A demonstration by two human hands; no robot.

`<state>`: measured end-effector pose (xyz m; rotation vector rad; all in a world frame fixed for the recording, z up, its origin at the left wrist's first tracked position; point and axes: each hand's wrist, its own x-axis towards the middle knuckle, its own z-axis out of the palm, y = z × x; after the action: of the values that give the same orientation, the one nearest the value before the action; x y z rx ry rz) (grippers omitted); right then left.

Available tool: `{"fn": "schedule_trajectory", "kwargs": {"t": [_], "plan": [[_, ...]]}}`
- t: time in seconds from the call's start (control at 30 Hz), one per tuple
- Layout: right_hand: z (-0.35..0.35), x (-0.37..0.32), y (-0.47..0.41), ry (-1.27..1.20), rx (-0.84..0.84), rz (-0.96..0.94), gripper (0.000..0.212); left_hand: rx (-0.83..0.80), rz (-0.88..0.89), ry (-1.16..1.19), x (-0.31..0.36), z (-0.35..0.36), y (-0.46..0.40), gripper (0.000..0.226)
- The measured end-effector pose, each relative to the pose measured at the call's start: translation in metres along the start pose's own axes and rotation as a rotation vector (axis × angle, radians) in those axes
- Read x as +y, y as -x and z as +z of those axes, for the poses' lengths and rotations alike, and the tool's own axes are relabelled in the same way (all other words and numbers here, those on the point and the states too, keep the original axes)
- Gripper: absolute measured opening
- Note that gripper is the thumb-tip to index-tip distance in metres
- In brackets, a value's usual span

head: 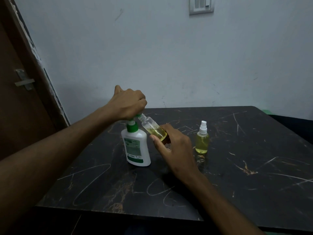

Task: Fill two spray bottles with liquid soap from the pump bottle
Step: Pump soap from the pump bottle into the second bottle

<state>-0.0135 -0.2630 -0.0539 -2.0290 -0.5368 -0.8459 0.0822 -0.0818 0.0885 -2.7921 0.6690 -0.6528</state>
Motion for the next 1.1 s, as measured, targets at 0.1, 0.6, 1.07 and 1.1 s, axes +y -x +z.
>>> {"fn": "schedule_trajectory", "kwargs": {"t": [0.1, 0.6, 1.07, 1.1], "plan": [[0.0013, 0.0015, 0.0002, 0.006, 0.001, -0.002, 0.021, -0.025, -0.012, 0.042, 0.0041, 0.0014, 0.0018, 0.061], [0.0002, 0.0007, -0.0001, 0.002, 0.008, -0.014, 0.019, -0.016, -0.012, 0.039, 0.0042, 0.0005, 0.0015, 0.048], [-0.0017, 0.0003, 0.0002, 0.015, 0.007, -0.01, 0.016, -0.007, -0.015, 0.018, 0.0003, -0.0054, 0.0004, 0.051], [-0.0017, 0.0002, 0.0001, 0.015, 0.008, -0.01, 0.016, -0.009, -0.016, 0.016, 0.0004, -0.0059, 0.0002, 0.051]]}}
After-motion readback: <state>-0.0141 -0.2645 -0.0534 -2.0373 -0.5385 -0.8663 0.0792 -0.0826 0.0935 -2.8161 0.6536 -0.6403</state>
